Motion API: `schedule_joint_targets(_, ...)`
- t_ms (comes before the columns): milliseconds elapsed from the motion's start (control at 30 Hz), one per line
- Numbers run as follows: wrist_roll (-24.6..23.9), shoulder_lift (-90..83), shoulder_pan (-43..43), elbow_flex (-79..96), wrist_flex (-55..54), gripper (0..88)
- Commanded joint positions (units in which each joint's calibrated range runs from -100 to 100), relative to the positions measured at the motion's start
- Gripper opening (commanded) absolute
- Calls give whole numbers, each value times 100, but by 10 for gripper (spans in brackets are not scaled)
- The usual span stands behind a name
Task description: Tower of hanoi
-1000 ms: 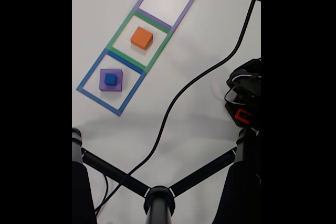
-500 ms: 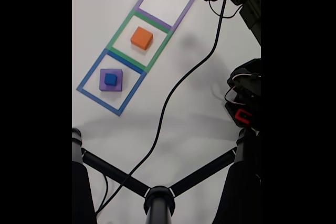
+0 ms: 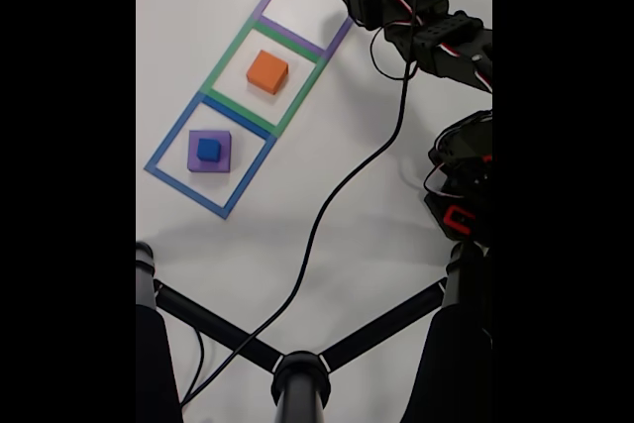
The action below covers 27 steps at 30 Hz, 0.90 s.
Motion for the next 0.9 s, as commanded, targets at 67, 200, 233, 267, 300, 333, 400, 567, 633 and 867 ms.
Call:
schedule_joint_targets(67, 20, 1109, -201, -87, -1646, 42)
schedule_joint_targets(200, 20, 1710, -239, -69, -2301, 42)
schedule_joint_targets(233, 20, 1846, -254, -69, -2431, 42)
schedule_joint_targets(267, 20, 1959, -270, -69, -2520, 42)
schedule_joint_targets(300, 20, 2079, -277, -87, -2601, 42)
schedule_joint_targets(333, 20, 2167, -285, -106, -2657, 42)
schedule_joint_targets(400, 20, 2351, -315, -160, -2803, 42)
schedule_joint_targets(567, 20, 2768, -399, -296, -3175, 42)
schedule_joint_targets(633, 20, 2912, -437, -351, -3313, 43)
schedule_joint_targets(867, 20, 3313, -475, -514, -3580, 43)
